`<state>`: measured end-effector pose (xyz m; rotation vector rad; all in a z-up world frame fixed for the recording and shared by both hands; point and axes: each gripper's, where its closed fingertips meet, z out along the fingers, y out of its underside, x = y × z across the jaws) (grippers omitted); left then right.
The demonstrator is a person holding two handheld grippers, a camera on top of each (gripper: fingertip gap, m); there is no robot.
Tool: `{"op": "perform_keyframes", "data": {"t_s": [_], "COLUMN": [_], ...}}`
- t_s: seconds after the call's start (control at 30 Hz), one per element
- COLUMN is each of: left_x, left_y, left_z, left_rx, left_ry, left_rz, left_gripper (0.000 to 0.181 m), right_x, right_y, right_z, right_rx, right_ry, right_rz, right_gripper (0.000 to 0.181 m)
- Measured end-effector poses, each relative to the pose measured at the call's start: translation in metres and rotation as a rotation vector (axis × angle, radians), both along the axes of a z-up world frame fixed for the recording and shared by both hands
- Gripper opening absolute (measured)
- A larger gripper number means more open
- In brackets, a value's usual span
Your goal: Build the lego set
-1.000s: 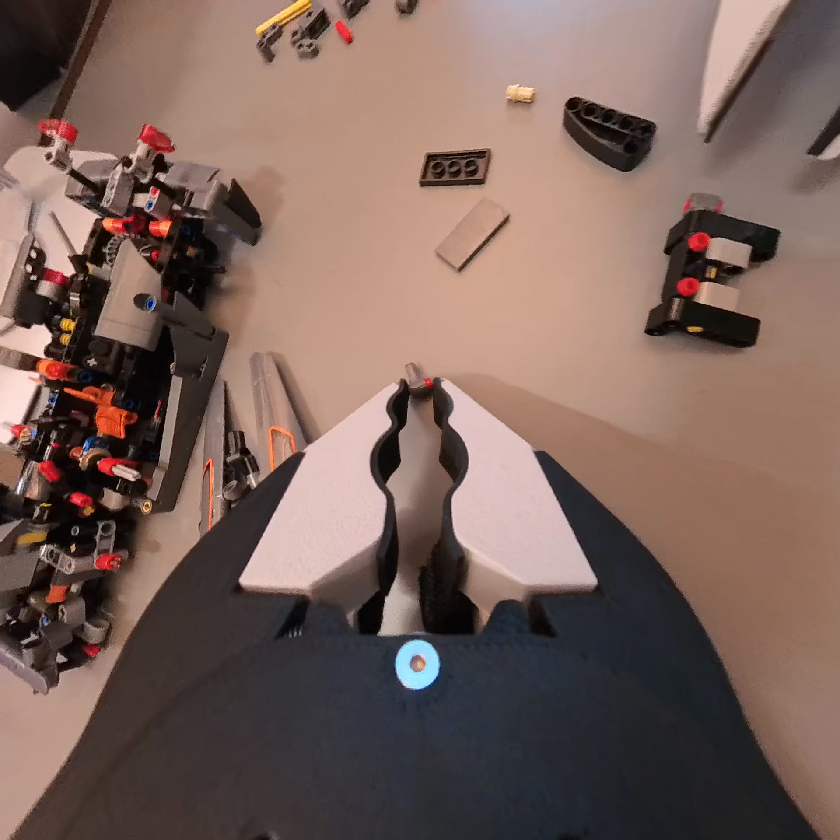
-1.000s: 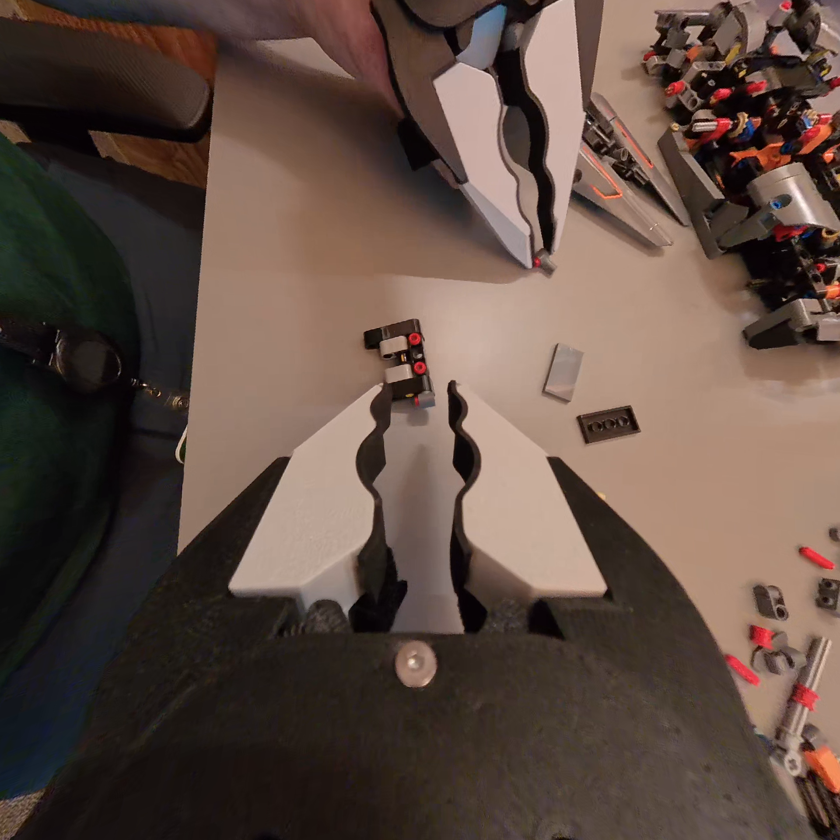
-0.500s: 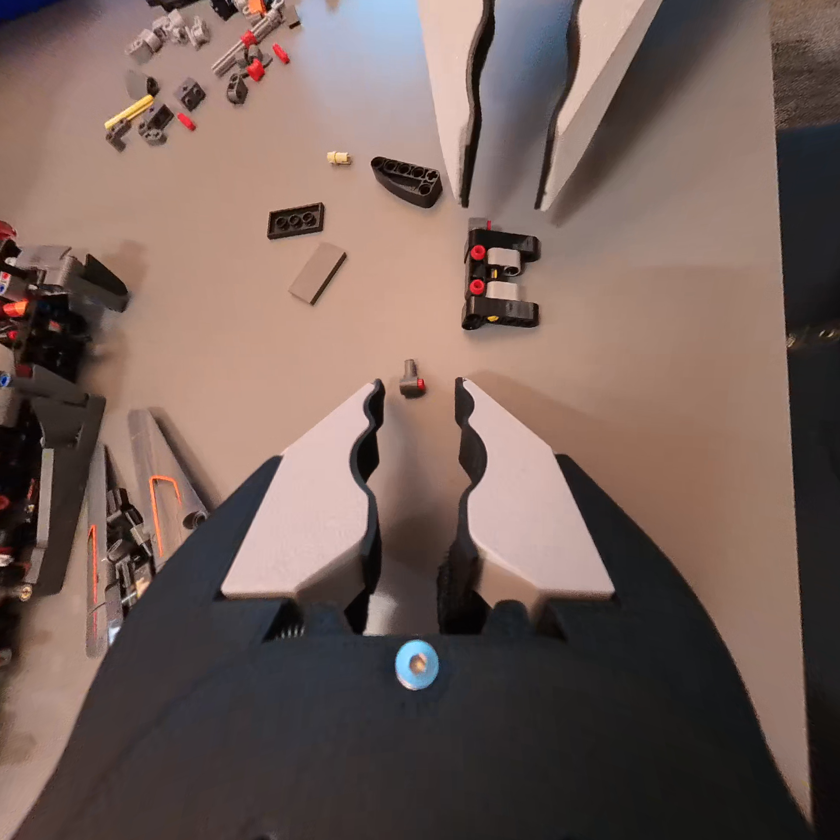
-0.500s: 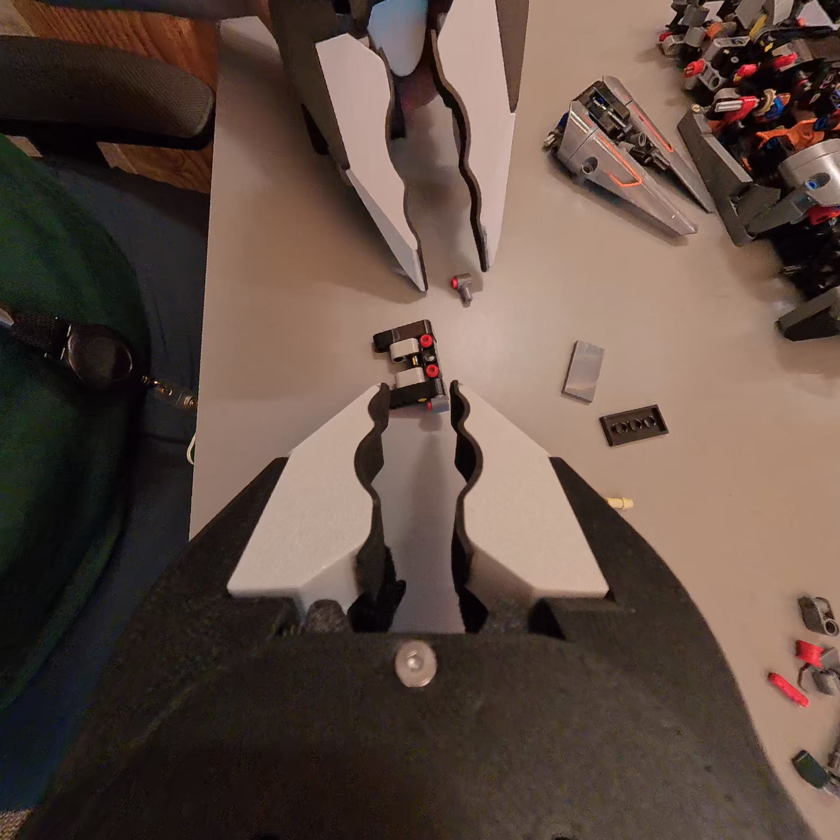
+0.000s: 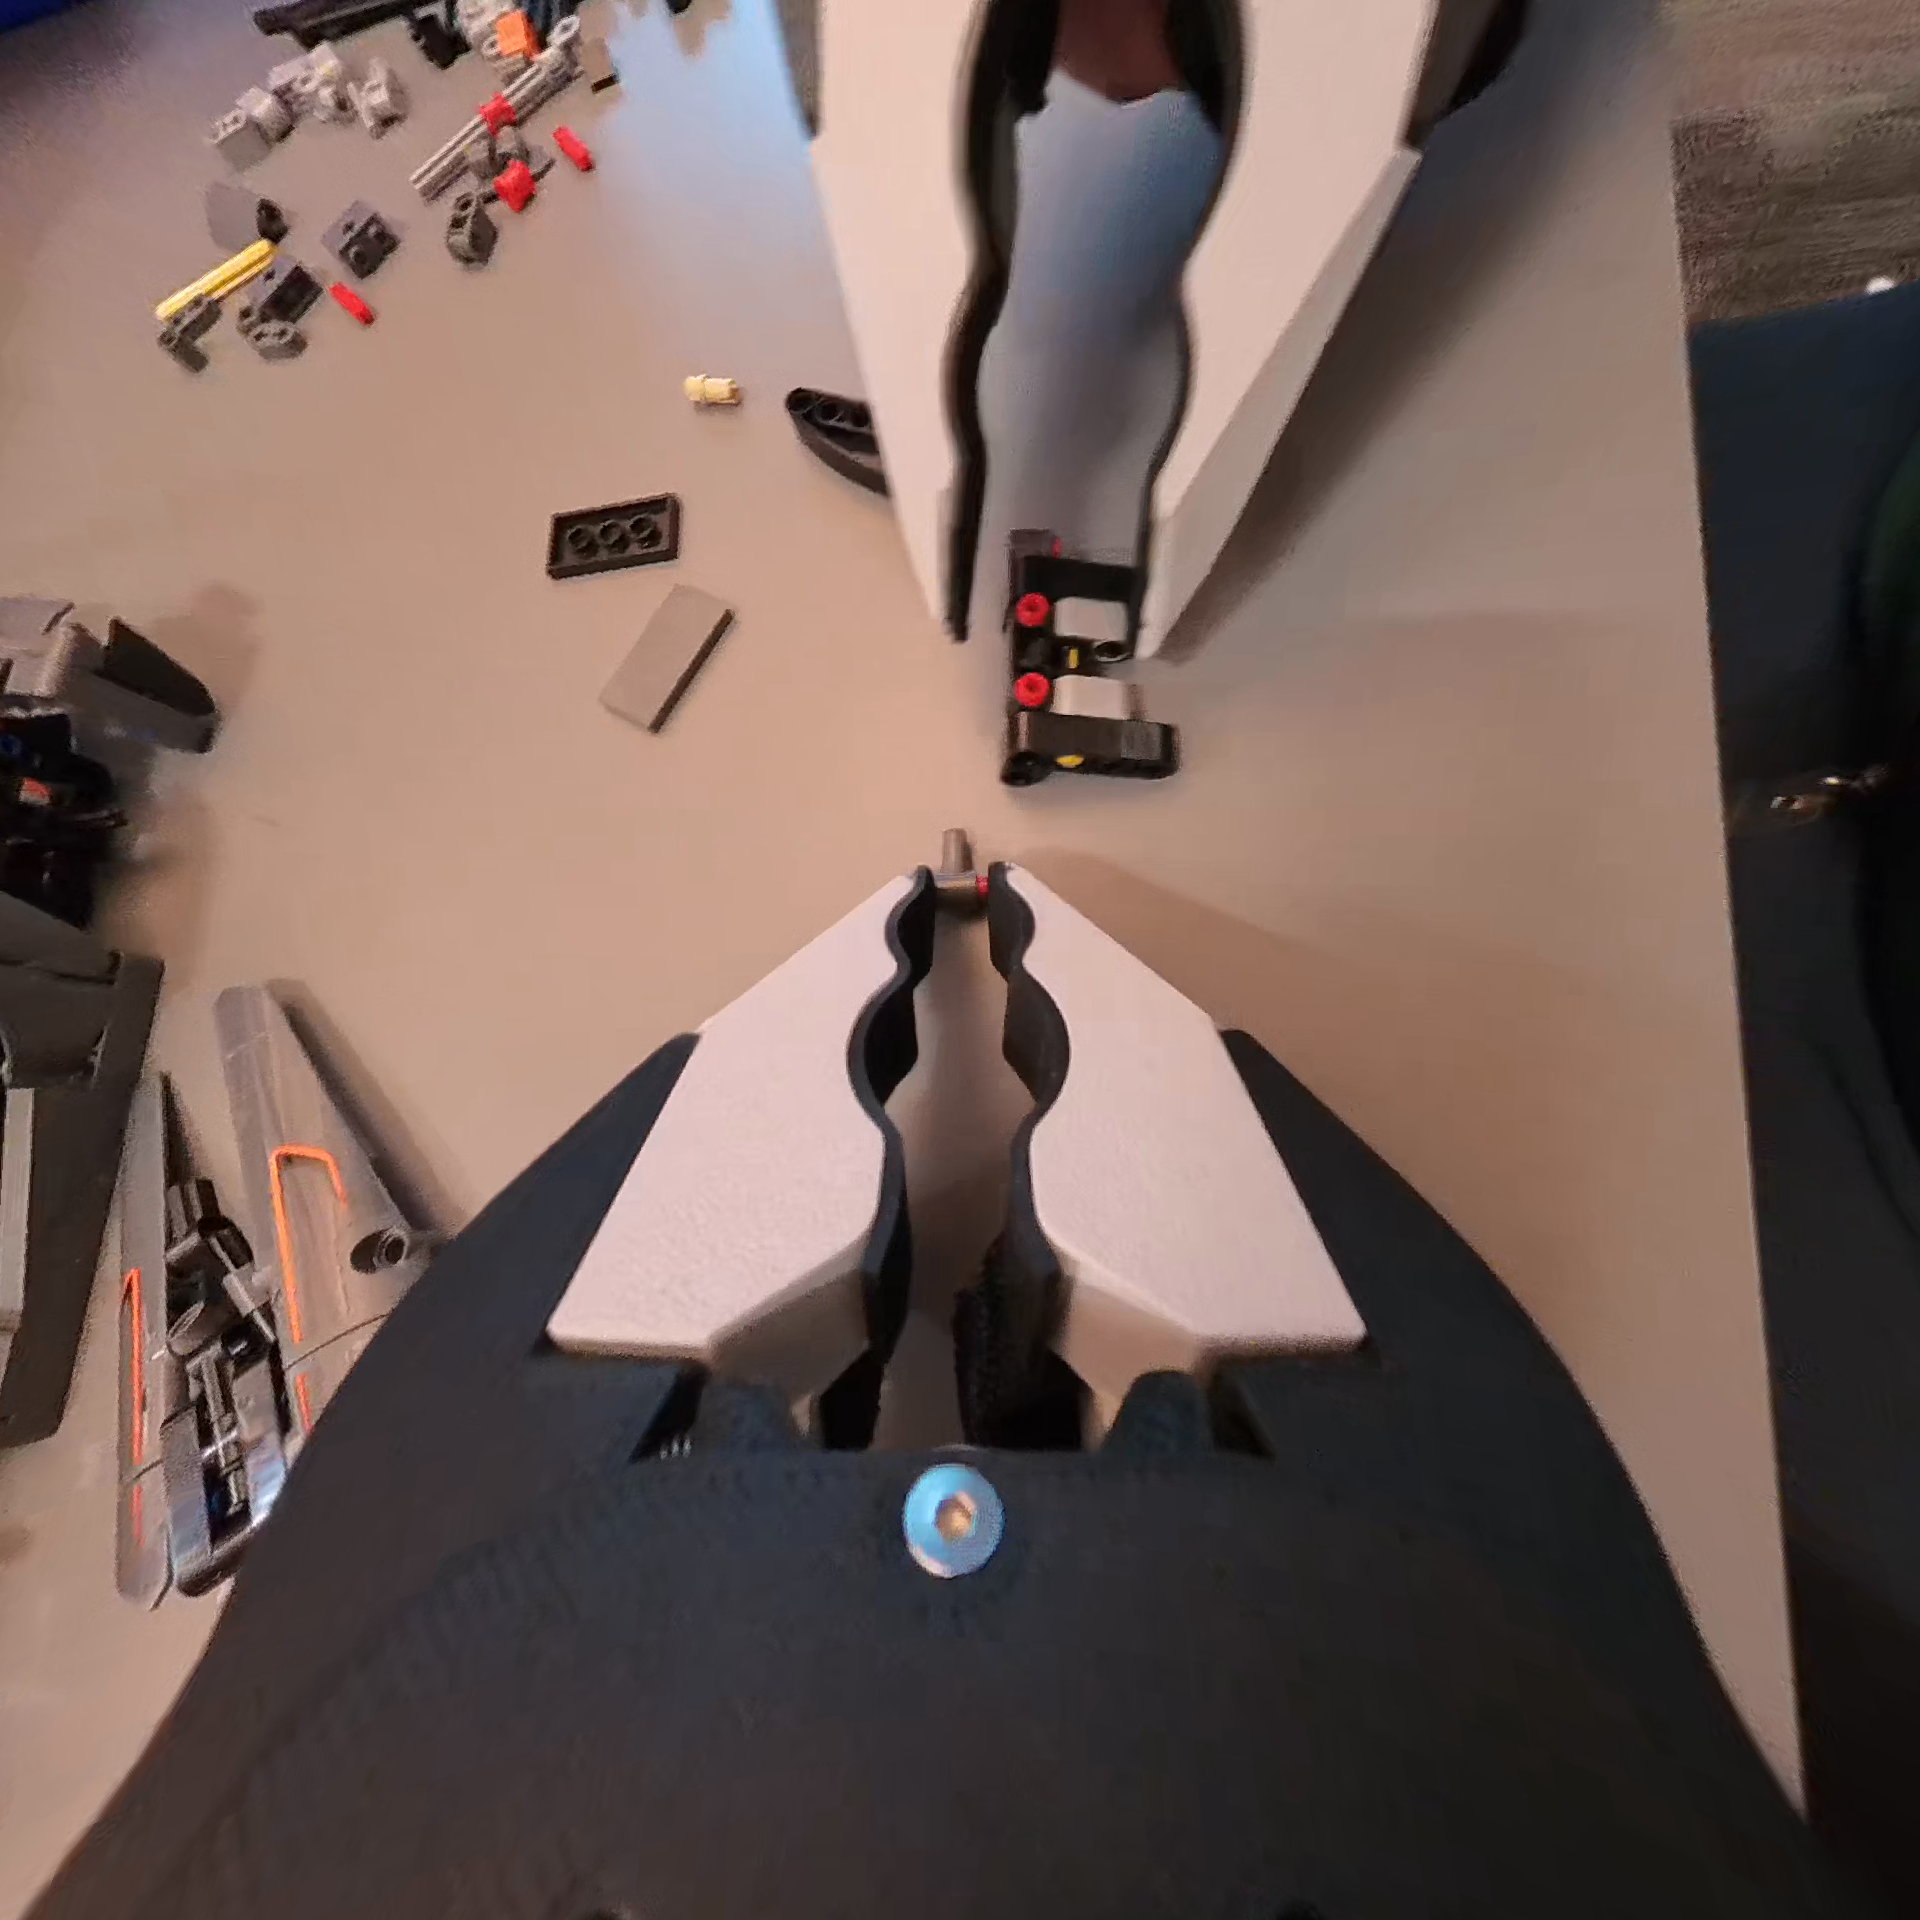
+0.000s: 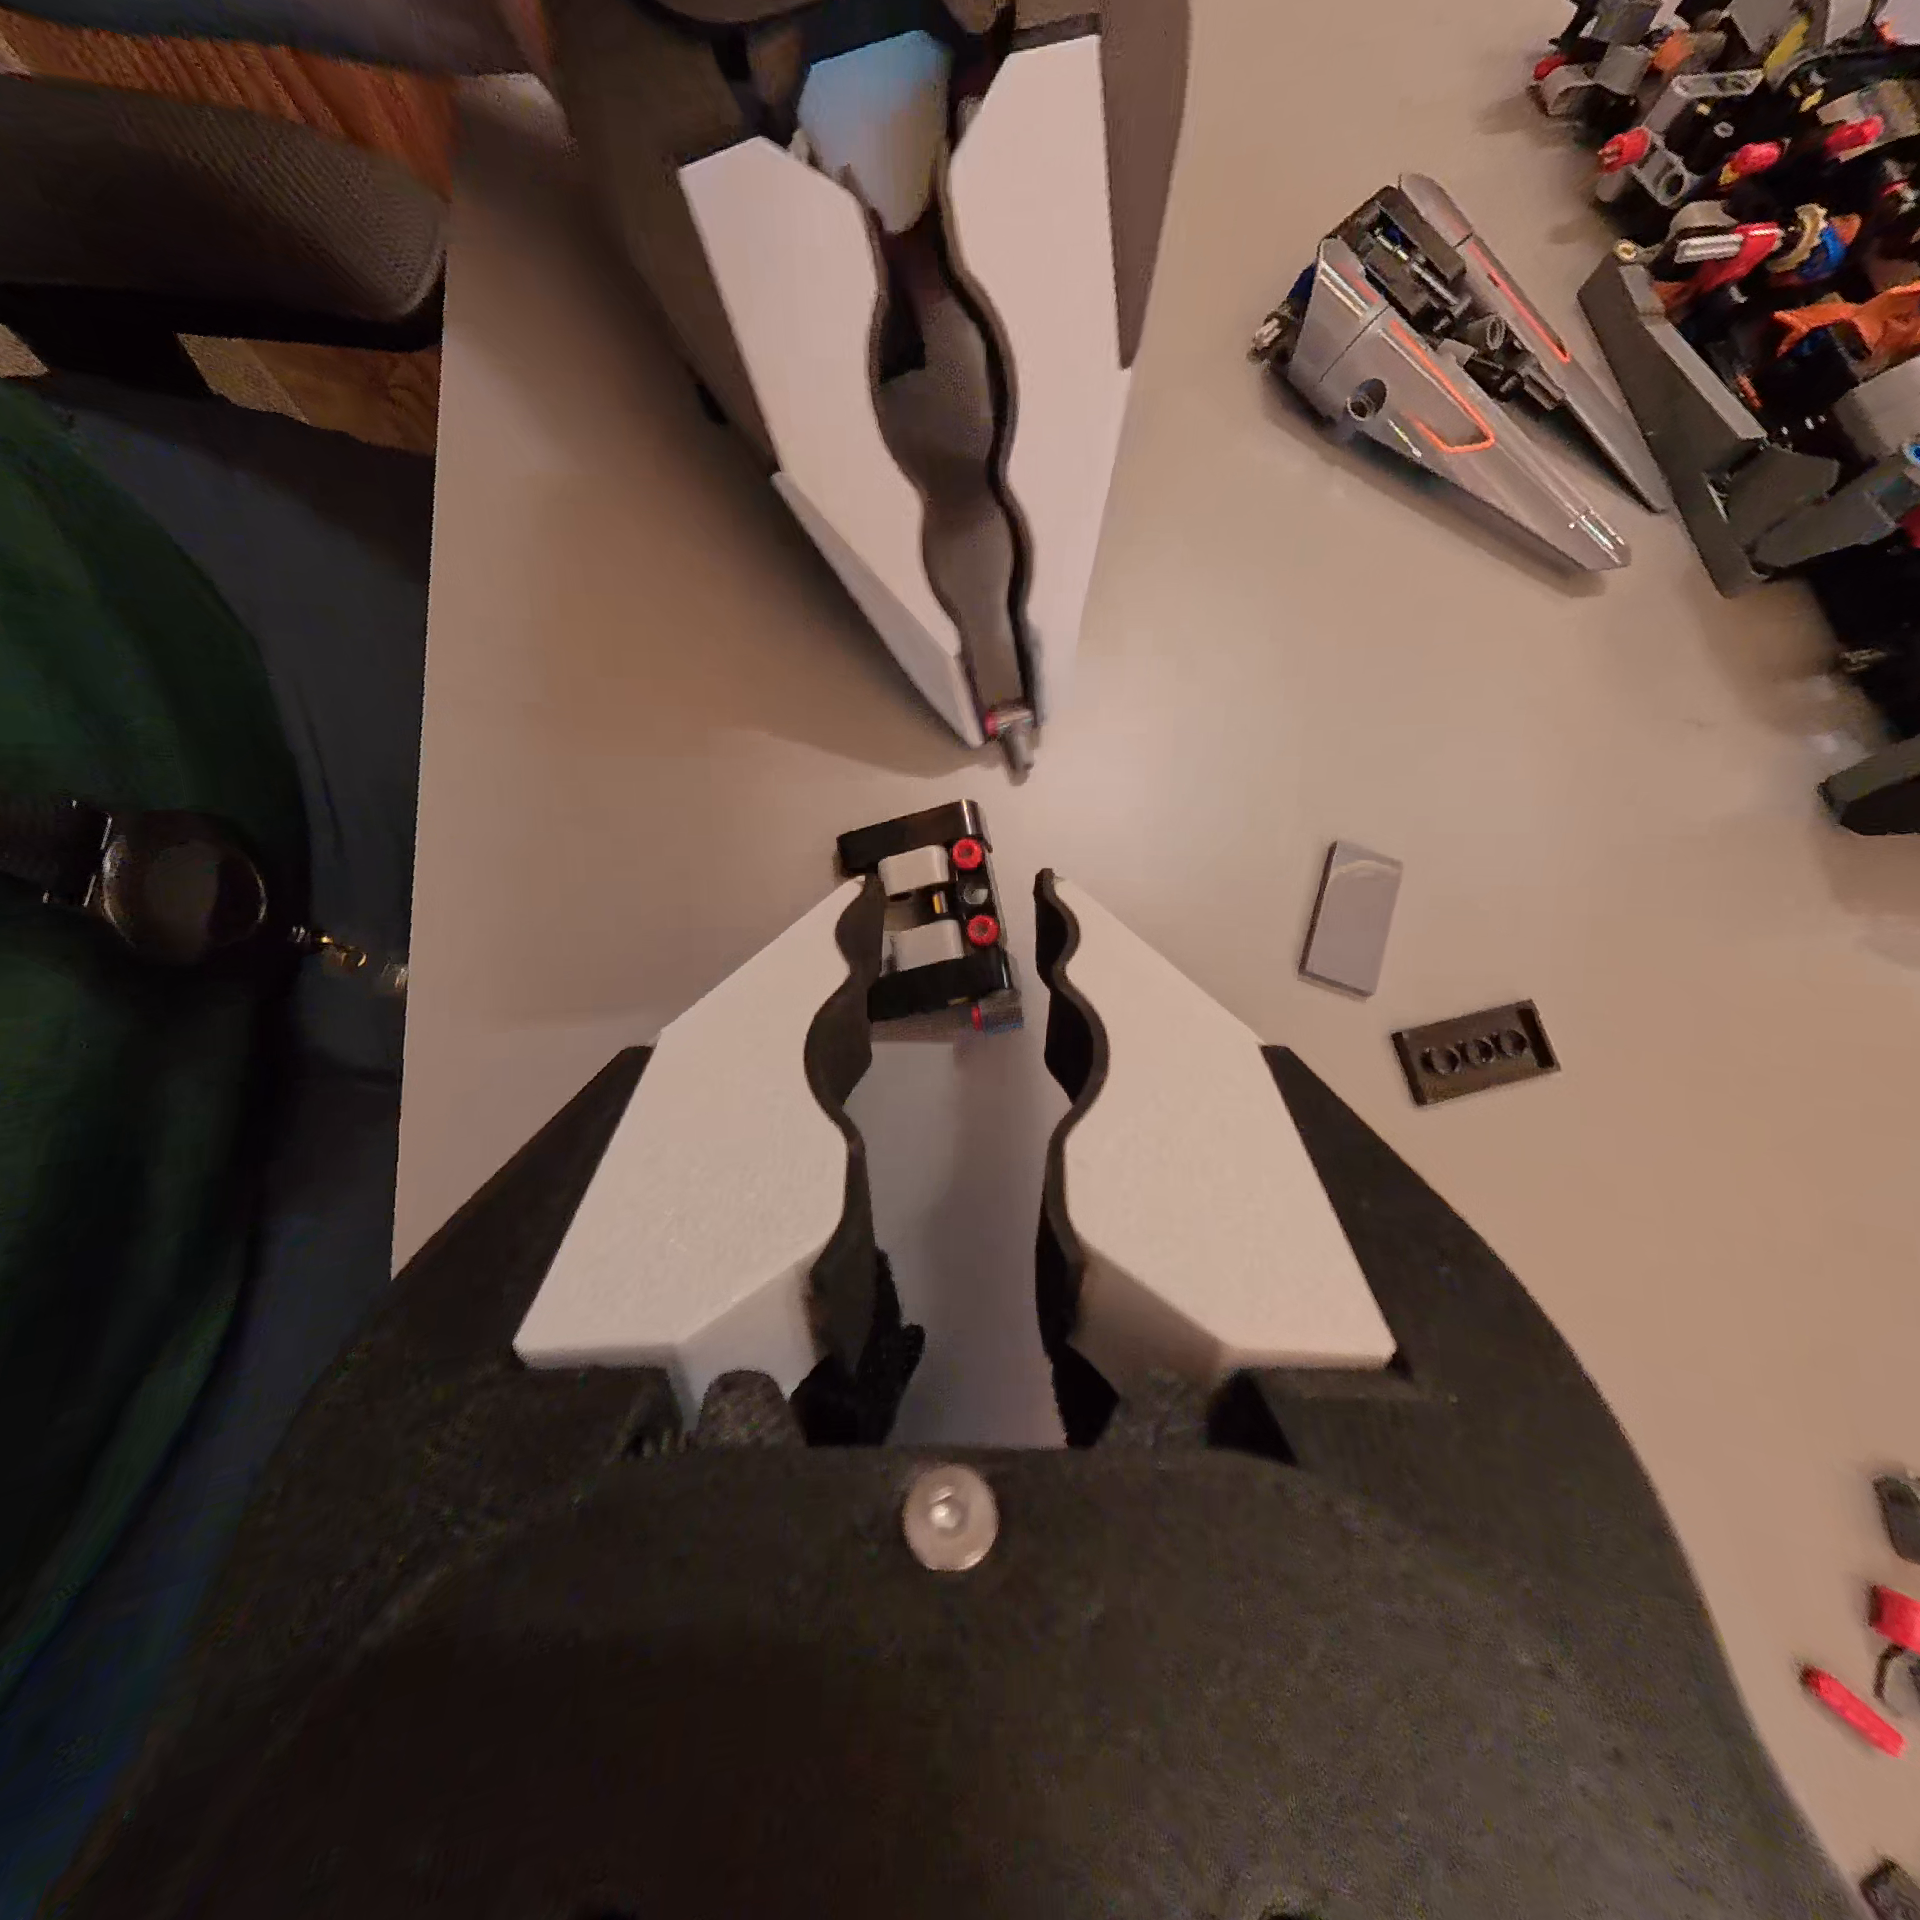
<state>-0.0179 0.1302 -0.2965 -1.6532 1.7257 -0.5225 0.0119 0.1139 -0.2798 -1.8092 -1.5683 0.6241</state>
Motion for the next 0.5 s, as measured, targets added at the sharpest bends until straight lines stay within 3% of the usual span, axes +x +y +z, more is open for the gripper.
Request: {"op": "perform_keyframes", "data": {"t_s": [0.03,0.5], "left_x": [0.0,0.008], "left_y": [-0.003,-0.014], "left_z": [0.0,0.007], "left_rx": [0.011,0.064], "left_ry": [0.003,-0.049], "left_rz": [-0.005,-0.06], "left_gripper": [0.008,0.008], "right_x": [-0.002,-0.005], "right_y": [0.0,-0.001], "right_z": [-0.002,-0.01], "right_rx": [-0.004,-0.107], "right_ry": [-0.005,0.046], "right_rz": [0.005,0.014], "right_gripper": [0.026,0.012]}}
